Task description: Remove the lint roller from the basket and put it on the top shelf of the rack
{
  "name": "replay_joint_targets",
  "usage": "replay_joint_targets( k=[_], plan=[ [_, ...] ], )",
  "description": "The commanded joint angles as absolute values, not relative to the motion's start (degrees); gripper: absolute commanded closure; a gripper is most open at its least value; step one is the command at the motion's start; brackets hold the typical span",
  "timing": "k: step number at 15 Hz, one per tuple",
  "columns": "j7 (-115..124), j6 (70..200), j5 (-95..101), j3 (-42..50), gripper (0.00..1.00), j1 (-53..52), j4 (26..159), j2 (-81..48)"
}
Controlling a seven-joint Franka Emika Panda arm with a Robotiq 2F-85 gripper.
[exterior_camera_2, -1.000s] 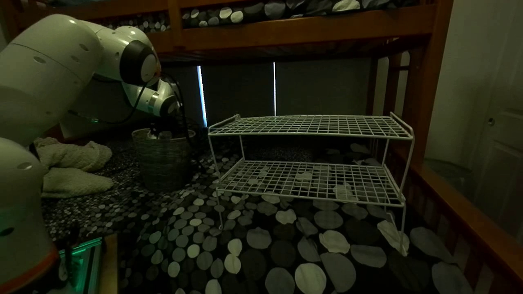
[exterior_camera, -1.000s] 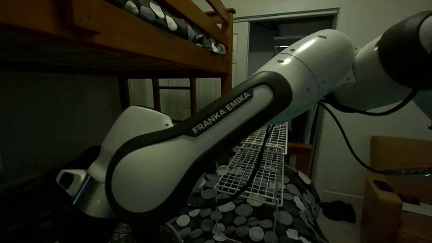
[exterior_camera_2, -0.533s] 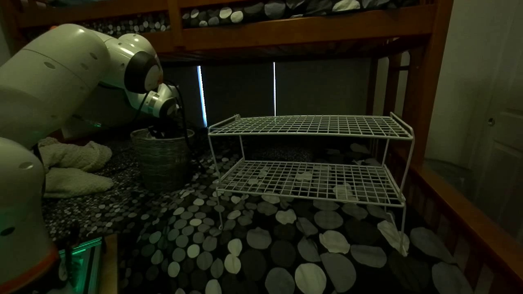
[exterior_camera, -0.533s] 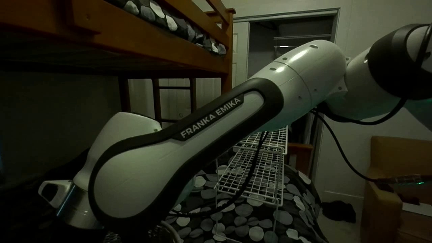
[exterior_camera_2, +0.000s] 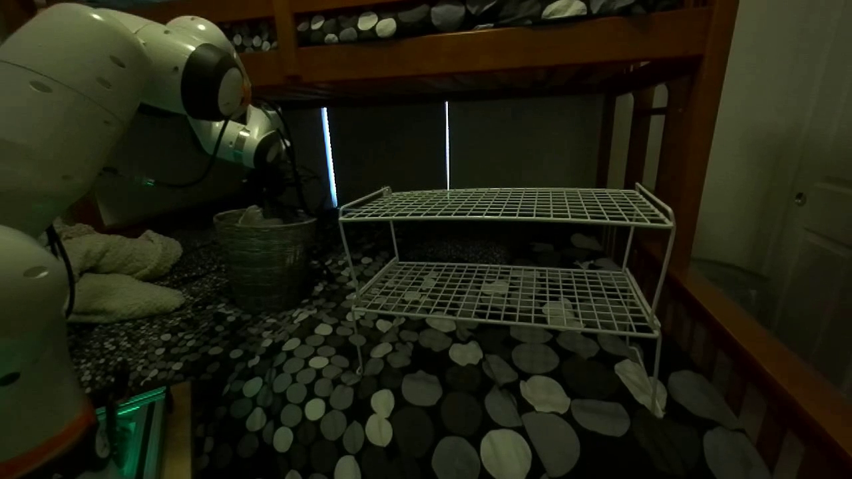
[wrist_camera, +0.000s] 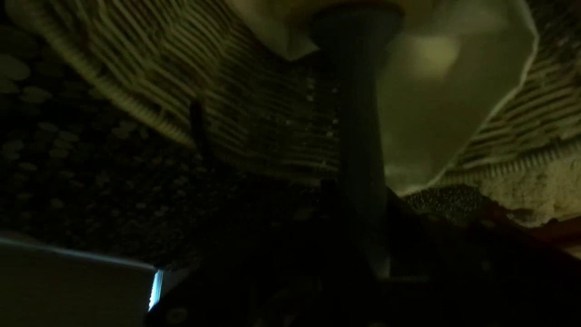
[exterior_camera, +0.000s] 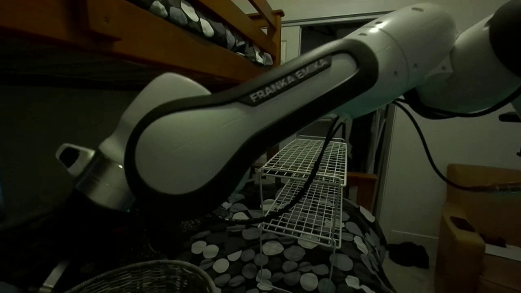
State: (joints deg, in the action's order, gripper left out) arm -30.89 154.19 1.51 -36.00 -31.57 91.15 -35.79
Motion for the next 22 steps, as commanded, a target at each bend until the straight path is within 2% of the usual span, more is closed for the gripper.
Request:
replay_joint_targets(
  k=[1, 9, 11, 13, 14, 15, 16, 22],
  plan=[
    [-21.9, 162.5, 1.6, -35.4, 0.94, -29.5, 104.2, -22.2],
    [-0.7, 184.0, 5.0, -25.4, 0.93, -32.6, 123.5, 1.6],
    [3.0, 185.4, 8.5, -22.3, 0.94, -32.0, 126.6, 7.8],
    [7.2, 182.5, 12.8, -24.2, 0.94, -25.9, 129.2, 14.4],
    [1.1, 184.2, 7.7, -24.6, 0.75, -29.0, 123.4, 6.1],
    [2.2, 183.9, 8.5, -24.2, 0.75, -27.6, 125.0, 9.0],
    [2.7, 183.5, 8.9, -24.0, 0.94, -26.8, 126.2, 11.2],
    [6.5, 166.7, 17.5, -27.0, 0.94, -16.4, 127.7, 22.7]
  ],
)
